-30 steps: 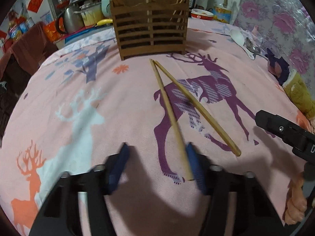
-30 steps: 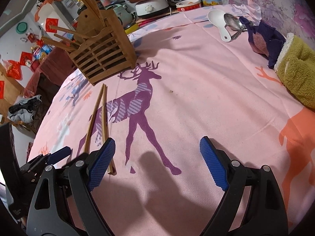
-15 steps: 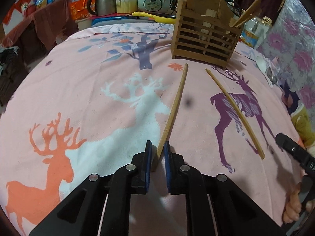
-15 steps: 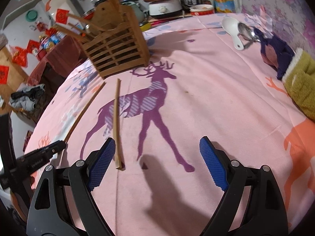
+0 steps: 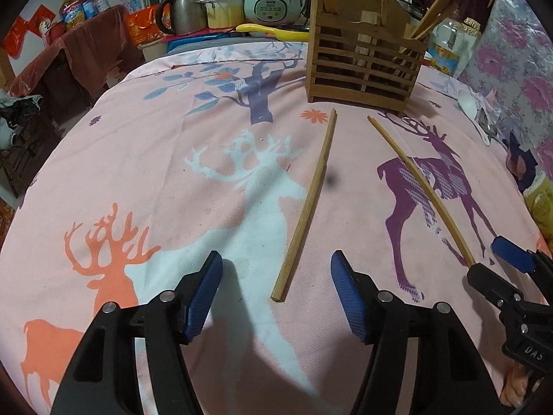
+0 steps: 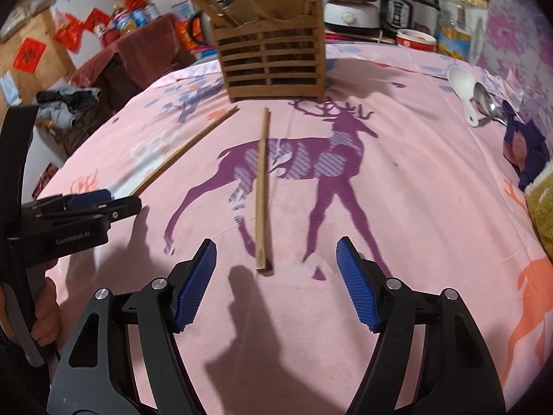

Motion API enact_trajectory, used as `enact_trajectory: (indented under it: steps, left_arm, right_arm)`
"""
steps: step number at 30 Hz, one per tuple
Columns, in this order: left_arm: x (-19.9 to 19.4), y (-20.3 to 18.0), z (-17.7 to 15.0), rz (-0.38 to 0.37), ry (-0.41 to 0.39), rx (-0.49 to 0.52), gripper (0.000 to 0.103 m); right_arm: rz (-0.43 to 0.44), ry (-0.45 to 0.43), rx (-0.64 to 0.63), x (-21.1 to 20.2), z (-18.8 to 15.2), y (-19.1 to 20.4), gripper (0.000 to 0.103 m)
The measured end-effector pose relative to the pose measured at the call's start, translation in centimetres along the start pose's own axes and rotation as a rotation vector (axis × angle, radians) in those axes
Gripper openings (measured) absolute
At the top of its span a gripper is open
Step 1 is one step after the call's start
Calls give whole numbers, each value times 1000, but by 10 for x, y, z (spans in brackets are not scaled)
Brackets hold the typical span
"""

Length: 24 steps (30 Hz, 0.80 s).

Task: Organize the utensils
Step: 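Close the left tool on a chopstick while the right tool grasps another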

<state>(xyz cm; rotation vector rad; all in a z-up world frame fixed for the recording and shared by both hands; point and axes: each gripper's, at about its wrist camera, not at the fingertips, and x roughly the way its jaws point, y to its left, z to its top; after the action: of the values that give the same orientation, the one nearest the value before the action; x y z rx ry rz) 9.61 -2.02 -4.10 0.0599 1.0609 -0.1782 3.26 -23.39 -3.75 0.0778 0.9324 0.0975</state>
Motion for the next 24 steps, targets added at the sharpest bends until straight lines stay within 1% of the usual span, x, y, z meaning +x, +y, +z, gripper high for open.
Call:
enact_trajectory:
  steps: [8, 9, 10, 11, 12, 13, 14, 15, 17, 18, 20, 22, 24]
  left_arm:
    - [0, -2, 0, 6, -3, 6, 64]
    - [1, -2, 0, 6, -3, 9, 64]
    - [1, -3, 0, 6, -4, 14, 64]
    - [1, -4, 0, 5, -4, 19, 61]
    - [1, -6, -1, 3, -3, 25, 59]
    - [1, -9, -1, 2, -2, 37, 54]
    - [1, -11, -2, 2, -1, 48, 50]
    - [1, -14, -3, 1, -1, 65, 48]
    - [0, -19, -4, -4, -4, 86, 36]
    - [0, -21, -5, -10, -5, 94, 33]
    - [-2, -25, -8, -29, -8, 110, 18]
    - [-3, -29, -9, -36, -9, 123, 11]
    - [-4, -32, -11, -33, -12, 133, 11]
  right_arm:
    - [-4, 26, -18, 4, -1, 3, 70]
    - [-5, 30, -20, 5, -1, 4, 69]
    - [-6, 36, -22, 6, -1, 4, 66]
    - [-6, 41, -23, 7, -1, 5, 61]
    - [-8, 46, -22, 7, -1, 5, 59]
    - [-13, 45, -19, 7, -1, 4, 54]
    - [-14, 44, -15, 7, -1, 3, 46]
    - [-14, 44, -12, 7, -1, 3, 43]
    - [-16, 42, -6, 7, -1, 1, 26]
    - [-17, 42, -5, 6, -1, 1, 24]
    - [-13, 43, -6, 7, -1, 1, 14]
    - [-11, 44, -8, 7, -1, 1, 12]
    - [-11, 43, -7, 7, -1, 1, 12]
